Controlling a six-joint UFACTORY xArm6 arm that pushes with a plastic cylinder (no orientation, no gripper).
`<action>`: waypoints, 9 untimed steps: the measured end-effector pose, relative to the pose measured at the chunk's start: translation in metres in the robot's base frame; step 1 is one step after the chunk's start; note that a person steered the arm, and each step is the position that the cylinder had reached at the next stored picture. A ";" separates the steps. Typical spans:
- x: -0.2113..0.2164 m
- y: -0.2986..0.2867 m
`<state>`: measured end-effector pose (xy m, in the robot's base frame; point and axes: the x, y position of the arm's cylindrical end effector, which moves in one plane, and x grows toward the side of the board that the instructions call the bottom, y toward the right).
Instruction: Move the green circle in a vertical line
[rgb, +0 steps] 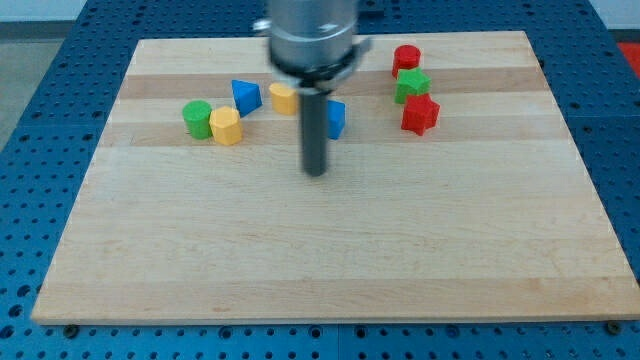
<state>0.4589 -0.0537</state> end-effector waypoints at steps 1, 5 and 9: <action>0.013 -0.105; -0.117 -0.199; -0.042 -0.122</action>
<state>0.4173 -0.1762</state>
